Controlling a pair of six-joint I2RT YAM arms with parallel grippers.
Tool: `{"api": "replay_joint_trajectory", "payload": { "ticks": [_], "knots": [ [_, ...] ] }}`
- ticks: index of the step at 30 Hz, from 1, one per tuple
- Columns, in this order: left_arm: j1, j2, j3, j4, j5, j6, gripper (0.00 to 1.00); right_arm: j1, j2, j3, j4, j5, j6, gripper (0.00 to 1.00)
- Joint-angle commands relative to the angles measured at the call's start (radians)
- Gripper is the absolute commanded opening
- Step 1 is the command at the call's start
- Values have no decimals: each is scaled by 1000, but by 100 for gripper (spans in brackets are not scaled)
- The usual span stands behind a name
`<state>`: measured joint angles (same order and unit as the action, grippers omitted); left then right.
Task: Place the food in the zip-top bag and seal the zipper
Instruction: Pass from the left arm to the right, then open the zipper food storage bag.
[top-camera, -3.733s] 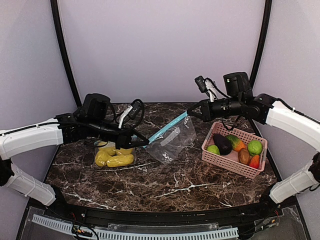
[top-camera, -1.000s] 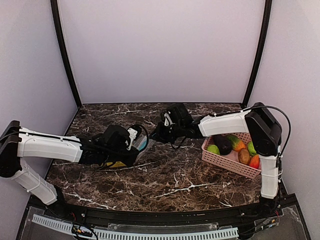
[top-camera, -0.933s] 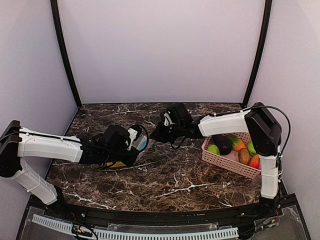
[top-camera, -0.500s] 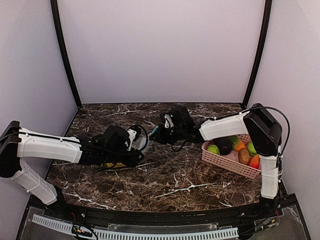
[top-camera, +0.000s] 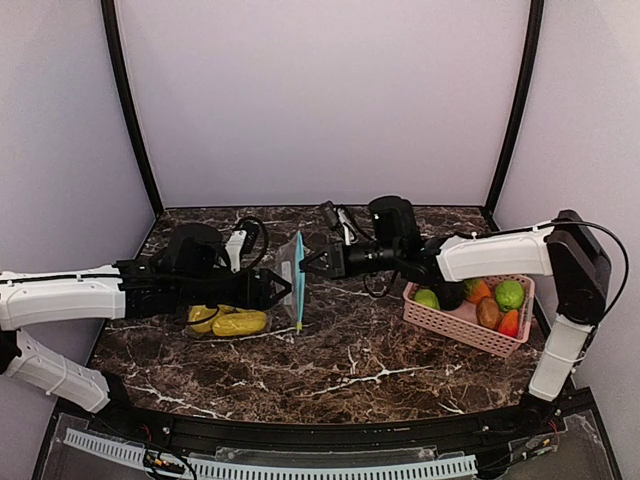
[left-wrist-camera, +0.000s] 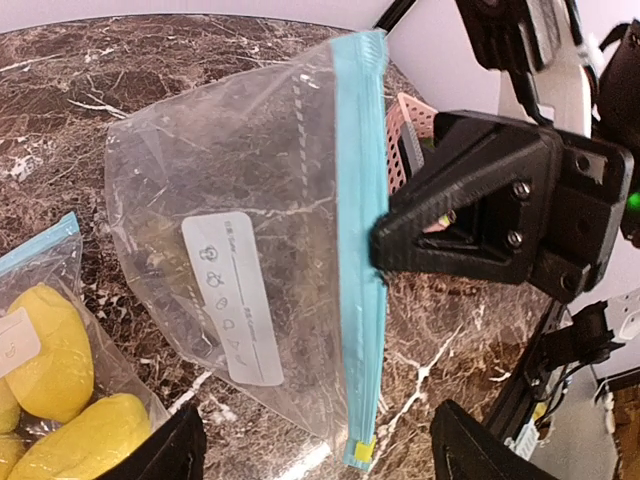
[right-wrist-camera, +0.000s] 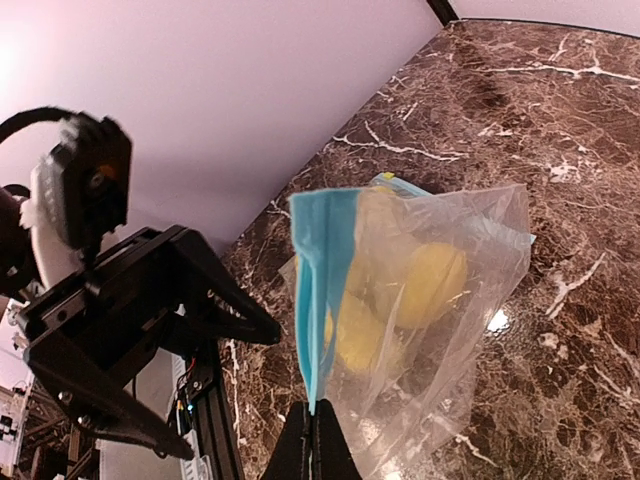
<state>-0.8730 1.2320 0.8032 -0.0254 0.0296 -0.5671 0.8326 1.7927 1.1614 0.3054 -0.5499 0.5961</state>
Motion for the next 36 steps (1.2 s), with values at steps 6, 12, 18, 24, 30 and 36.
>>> {"api": "replay_joint_trajectory", "payload": {
  "ticks": [6,12,18,24,30,36],
  "knots": [
    [70,-36,18,156,120,-136,80,9,-77,-51,-94,-115,-183,0],
    [74,15,28,223,159,-167,80,15,-90,-49,-141,-87,-206,0],
    [75,64,60,219,174,-161,79,29,-87,-30,-177,-65,-226,0],
    [75,108,74,215,173,-159,66,37,-79,-20,-188,-63,-234,0],
    [74,129,77,191,182,-161,56,37,-79,-12,-196,-48,-232,0],
    [75,143,71,186,201,-162,56,37,-70,-3,-200,-49,-228,0]
  ]
}}
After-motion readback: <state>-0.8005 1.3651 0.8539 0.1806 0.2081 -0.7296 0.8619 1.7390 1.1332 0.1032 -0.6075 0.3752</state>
